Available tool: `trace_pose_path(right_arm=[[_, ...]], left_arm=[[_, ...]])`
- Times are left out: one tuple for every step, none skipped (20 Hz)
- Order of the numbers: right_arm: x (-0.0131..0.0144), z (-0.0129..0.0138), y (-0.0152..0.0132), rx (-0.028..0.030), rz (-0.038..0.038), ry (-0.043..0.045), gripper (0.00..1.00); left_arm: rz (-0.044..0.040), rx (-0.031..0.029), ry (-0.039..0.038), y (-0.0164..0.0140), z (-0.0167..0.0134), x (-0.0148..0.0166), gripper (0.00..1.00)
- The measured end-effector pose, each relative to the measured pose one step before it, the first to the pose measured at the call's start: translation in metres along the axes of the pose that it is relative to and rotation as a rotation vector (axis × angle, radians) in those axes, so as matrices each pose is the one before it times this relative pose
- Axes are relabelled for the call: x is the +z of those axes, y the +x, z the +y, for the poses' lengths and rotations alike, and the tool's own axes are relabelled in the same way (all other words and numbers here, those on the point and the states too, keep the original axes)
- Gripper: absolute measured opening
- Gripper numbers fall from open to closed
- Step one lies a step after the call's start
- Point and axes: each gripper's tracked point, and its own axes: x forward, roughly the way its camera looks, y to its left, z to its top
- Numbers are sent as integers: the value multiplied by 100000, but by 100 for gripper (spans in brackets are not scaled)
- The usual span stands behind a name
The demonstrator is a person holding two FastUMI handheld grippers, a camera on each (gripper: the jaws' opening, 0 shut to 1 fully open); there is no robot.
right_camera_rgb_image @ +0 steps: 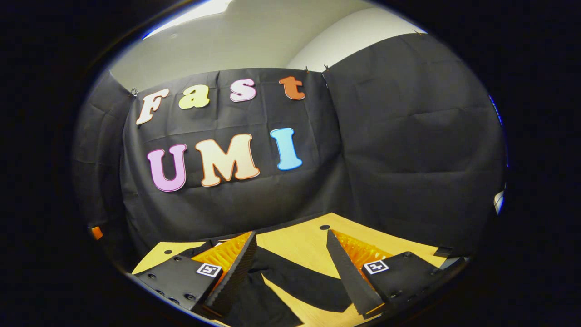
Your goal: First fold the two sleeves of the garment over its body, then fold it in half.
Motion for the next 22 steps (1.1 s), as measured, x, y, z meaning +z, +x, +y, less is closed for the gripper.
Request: trace_pose_path(right_arm=[[-464, -932, 397, -1571, 1046, -430, 94], [-354, -904, 264, -1260, 761, -271, 94], [-349, -749, 358, -1116, 474, 132, 97], [-635, -768, 385, -1139, 985, 316, 97], [-798, -824, 410, -1327, 1574, 525, 97], [-994, -785, 352, -1291, 1908, 1423, 97], [-992, -577, 319, -608, 2309, 1578, 97], [-1090, -600, 398, -984, 2613, 1365, 97], [-1008, -520, 408, -618, 2713, 155, 100], [-1167, -384, 358, -356, 2745, -735, 98], [-1002, -471, 366, -507, 2444, -837, 97], [-952, -395, 324, -191, 2265, -664, 97], [-709, -318, 359, -267, 1670, -530, 97], [-707, -361, 269, -527, 1187, -348, 98], [-588, -386, 354, -683, 1113, -239, 98], [-488, -258, 328, -574, 1436, 280, 98], [-559, -35, 367, -121, 1063, 800, 98], [-412, -175, 347, -129, 1007, 731, 94], [-555, -175, 335, -151, 1301, 587, 98], [-494, -182, 277, -114, 1103, 91, 98], [-370, -175, 189, -127, 1032, -16, 98], [-346, 35, 224, 454, 1146, -143, 98]], left_arm=[[430, 747, 3, -126, 207, -196, 94], [392, 836, -39, -114, 177, -65, 94], [266, 976, -103, -106, 263, -63, 94], [51, 729, -70, -120, 214, -155, 94], [-60, 801, 193, -137, 224, 46, 94], [-1, 819, 429, -137, 287, -58, 94], [-175, 692, 507, -136, 192, 78, 94], [-99, 658, 543, -119, 198, 62, 94], [149, 574, 700, -93, 207, 31, 94], [220, 693, 806, -78, 240, -92, 94], [43, 313, 521, -101, 68, -12, 94], [106, 168, 445, -74, 30, 48, 94], [387, 316, 524, -53, 99, -125, 94], [522, 358, 468, -68, 50, -241, 94], [499, 190, 204, -65, 65, -165, 94], [538, -77, 116, -75, -58, -151, 94], [670, -61, 215, -79, -53, -144, 94], [464, 0, 309, -96, -54, -300, 94], [508, 122, 219, -44, 99, -163, 94], [611, 143, 130, -15, -15, -271, 94], [446, 236, -115, -69, 60, -168, 94], [436, 136, -264, 36, 95, -133, 94]])
